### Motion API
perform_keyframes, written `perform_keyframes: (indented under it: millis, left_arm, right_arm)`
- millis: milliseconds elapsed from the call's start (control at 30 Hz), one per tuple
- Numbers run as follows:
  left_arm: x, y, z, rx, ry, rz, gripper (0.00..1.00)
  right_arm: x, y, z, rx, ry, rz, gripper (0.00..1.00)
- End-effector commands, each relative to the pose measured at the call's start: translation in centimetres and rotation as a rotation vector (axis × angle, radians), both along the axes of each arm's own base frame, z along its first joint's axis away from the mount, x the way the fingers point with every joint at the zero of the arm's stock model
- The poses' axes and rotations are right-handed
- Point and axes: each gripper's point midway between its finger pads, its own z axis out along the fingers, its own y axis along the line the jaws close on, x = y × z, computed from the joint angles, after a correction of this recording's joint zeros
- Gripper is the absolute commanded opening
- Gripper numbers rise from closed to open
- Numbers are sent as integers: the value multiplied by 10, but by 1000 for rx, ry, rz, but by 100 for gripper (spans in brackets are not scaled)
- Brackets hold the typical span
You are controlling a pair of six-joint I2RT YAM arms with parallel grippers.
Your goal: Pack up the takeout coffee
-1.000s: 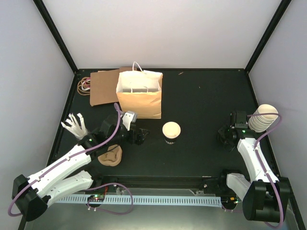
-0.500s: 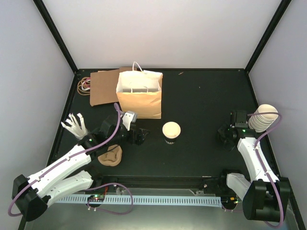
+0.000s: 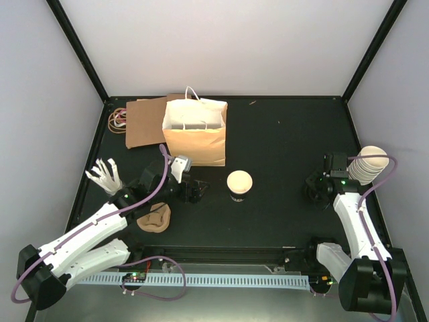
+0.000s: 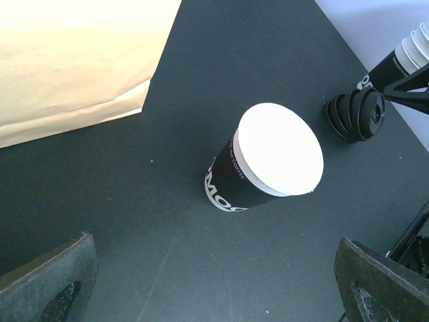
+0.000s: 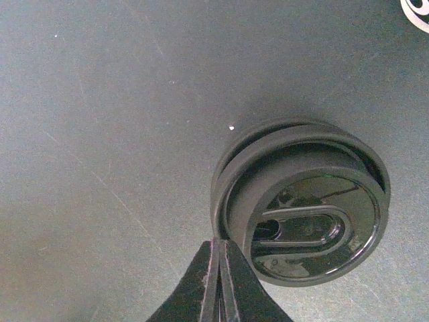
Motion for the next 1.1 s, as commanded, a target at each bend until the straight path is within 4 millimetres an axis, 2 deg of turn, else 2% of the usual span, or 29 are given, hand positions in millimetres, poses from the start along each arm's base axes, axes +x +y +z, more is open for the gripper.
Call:
perform_keyframes:
  millis: [0,100,200,333,667,733,1067]
  left_arm:
    - [-1,-3,18,-45,-30,-14,99]
    - [-1,-3,19,-48,-30,-15,99]
    - [-2,-3,18,-48,-28,-16,99]
    - [-2,-2,18,-47,-27,-16,99]
    - [-2,-3,17,-46,-28,-16,99]
    - [-1,-3,17,-45,-28,-15,99]
    - [-1,-3,14,-40,-20,-15,99]
  right_arm:
    - [0,-4,12,-24,-16,4,7]
    - [0,-5,9,-29,-8,3,16]
    - [2,-4,3,-26,1,7,19]
    - [3,-4,-5,-30,8,10,20]
    - [3,-12,-9,-73,27,-2,24]
    - [2,-12,-10,-73,30,-1,28]
    - [0,-6,-20,-37,30,12,28]
